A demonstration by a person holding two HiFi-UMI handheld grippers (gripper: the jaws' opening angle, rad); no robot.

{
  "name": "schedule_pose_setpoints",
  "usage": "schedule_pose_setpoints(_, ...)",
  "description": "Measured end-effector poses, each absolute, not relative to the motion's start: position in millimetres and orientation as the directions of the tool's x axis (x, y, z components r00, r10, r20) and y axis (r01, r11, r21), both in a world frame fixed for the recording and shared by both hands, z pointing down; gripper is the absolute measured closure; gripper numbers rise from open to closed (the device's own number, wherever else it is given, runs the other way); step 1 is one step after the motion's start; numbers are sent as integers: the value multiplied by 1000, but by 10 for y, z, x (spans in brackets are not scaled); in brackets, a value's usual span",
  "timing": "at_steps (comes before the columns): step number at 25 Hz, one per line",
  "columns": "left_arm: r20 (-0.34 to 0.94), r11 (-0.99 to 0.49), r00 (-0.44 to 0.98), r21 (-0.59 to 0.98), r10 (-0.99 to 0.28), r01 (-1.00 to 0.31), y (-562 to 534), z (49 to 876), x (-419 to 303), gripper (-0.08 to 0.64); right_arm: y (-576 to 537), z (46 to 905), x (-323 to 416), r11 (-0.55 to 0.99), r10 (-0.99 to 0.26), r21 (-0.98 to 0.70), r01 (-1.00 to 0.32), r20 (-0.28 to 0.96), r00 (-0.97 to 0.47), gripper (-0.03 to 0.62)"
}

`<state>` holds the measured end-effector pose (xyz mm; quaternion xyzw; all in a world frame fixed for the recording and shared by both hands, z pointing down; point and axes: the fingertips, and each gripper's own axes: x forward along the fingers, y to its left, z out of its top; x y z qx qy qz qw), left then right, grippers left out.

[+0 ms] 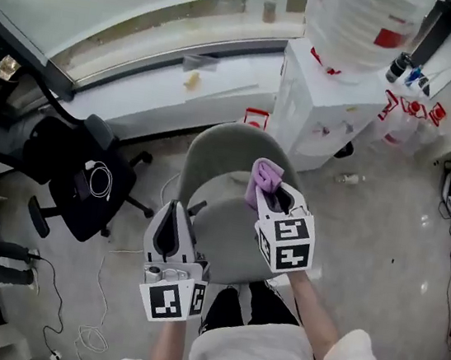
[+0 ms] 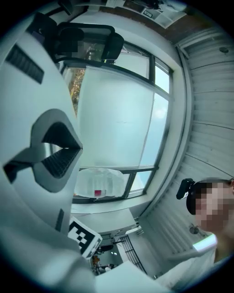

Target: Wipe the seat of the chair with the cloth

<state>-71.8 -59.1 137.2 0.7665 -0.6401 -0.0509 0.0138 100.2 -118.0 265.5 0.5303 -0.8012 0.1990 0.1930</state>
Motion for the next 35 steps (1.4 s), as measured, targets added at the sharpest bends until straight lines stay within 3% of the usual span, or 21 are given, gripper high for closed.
schedule_pose_setpoints(6,-185,-190,177,50,-967,-981,-461,340,-782,548,-953,959,805,422,-886,-44,-905,190,-423,503)
schedule_pose_setpoints(11,-244,-195,180,38,-953,-980,-318,-198,-742,548,-620,291,744,441,-896,0,-898,52,-440,504)
schedule_pose_setpoints(20,-284,-230,214,23,-935,-973,-212,-528,-592,548,-397,-89,678,449,-893,38,-893,-30,-450,504)
schedule_pose_setpoints(35,-255,-213,203,10,-945,-977,-322,-484,-684,548,-552,-185,610,449,-891,54,-892,-45,-452,505)
